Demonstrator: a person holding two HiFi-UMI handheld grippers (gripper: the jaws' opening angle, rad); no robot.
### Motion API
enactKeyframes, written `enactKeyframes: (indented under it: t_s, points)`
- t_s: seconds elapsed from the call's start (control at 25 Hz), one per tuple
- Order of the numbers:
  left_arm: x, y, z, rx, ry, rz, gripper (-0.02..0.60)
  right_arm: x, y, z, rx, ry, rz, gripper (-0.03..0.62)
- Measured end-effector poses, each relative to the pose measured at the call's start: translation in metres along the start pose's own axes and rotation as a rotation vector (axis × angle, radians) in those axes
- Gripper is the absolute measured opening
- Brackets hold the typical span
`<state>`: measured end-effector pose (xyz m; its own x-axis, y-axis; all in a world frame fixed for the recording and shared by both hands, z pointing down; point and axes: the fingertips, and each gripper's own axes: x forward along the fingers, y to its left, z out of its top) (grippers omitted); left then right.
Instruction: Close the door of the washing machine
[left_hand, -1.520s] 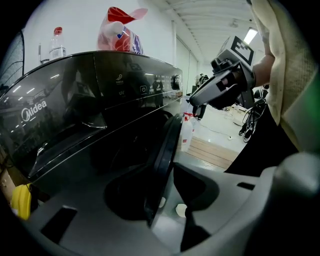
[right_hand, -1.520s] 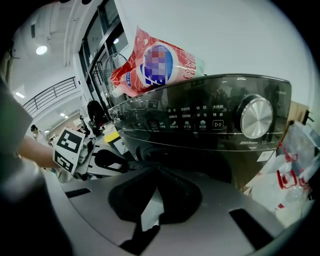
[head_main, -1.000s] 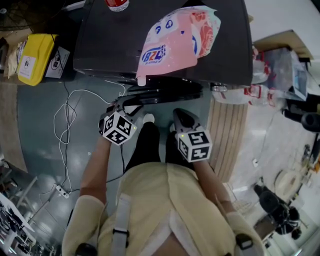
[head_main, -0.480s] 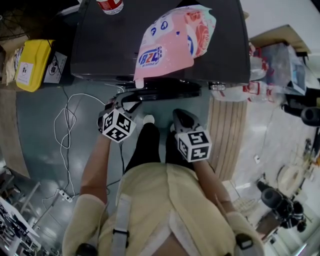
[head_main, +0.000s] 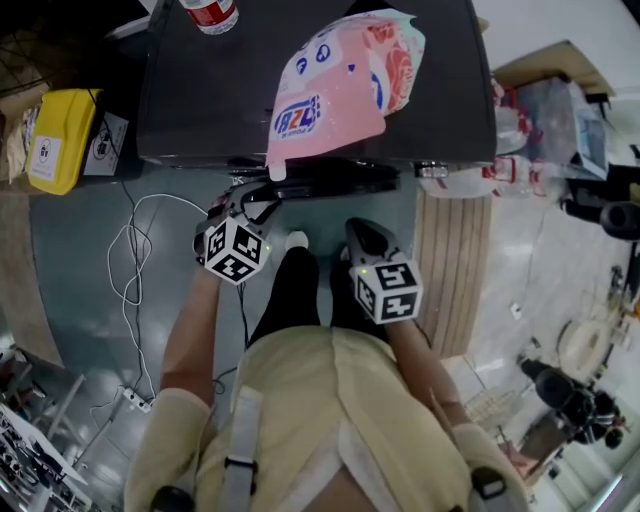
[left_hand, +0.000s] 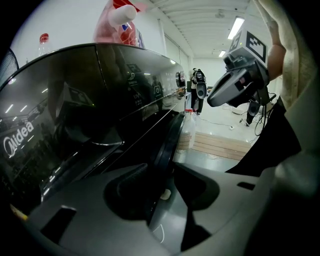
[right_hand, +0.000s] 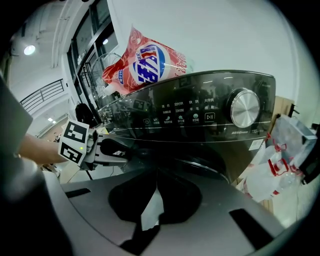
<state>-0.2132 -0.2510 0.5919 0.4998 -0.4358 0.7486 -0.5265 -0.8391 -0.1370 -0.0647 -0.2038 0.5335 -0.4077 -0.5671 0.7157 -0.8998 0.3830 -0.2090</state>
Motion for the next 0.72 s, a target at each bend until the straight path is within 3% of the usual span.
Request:
enactKeyframes:
  t_s: [0.52, 0.72]
  points:
    - [-0.001, -0.001, 0.000, -0.012, -0.033, -0.026, 0.161, -0.010, 0.005, -0.007, 0.032, -0.028, -0.033, 0.006]
    - [-0.010, -0.003, 0.008, -0.057, -0.103, -0.038, 0.161, -0.014, 0.001, -0.001, 0.021, -0.050, -0.022, 0.006]
